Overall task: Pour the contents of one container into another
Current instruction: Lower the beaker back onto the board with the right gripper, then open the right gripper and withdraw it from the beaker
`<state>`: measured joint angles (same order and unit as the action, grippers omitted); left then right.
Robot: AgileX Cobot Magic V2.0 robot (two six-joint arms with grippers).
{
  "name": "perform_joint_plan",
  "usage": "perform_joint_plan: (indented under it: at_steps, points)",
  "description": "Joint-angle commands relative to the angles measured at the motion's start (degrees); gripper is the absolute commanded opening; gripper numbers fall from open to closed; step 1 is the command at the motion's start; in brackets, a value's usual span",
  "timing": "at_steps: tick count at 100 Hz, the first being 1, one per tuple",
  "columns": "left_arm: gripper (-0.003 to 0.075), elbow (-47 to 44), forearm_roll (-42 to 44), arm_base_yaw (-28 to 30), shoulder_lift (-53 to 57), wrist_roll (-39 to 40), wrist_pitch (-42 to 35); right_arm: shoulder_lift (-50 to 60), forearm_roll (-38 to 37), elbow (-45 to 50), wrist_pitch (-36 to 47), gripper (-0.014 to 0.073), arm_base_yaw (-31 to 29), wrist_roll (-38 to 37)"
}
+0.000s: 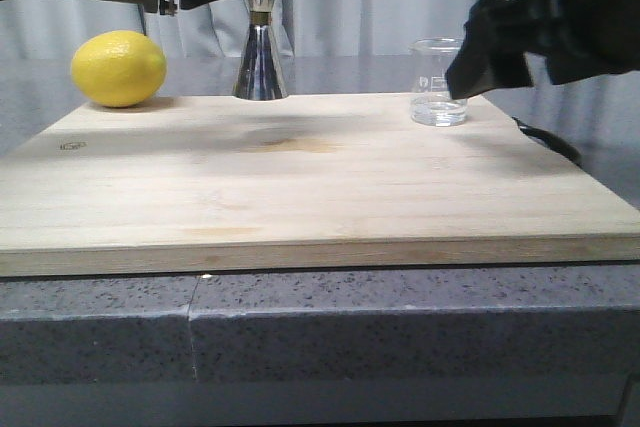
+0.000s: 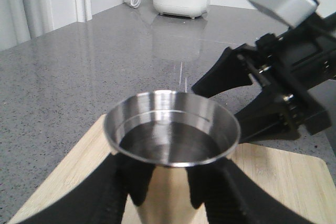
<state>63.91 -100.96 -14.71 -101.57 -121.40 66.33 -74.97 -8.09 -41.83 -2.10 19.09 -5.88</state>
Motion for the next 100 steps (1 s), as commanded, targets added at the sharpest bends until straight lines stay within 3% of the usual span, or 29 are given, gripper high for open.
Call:
perform_joint_plan:
  at_steps: [1, 17, 38, 69, 100]
  points:
    - [0.0238, 1.8, -5.8, -0.5, 2.3, 0.4, 5.0, 6.9, 0.7, -1.3, -5.2, 0.0605, -0.3, -0.4]
    - [0.0238, 1.8, -5.8, -0.5, 2.3, 0.4, 5.0, 15.2, 0.9, -1.3, -16.2, 0.0605, -0.3, -0.4]
    - [0.0238, 1.8, -5.8, -0.5, 2.3, 0.4, 5.0, 23.9, 0.9, -1.3, -24.3, 0.0605, -0.3, -0.4]
    - [0.0238, 1.8, -5.8, -0.5, 2.3, 0.4, 5.0, 31.7, 1.2, -1.3, -25.9, 0.0605, -0.3, -0.4]
    - [0.0238, 1.8, -5.8, -0.5, 2.3, 0.4, 5.0, 32.9, 1.2, -1.3, -27.0, 0.0605, -0.3, 0.0]
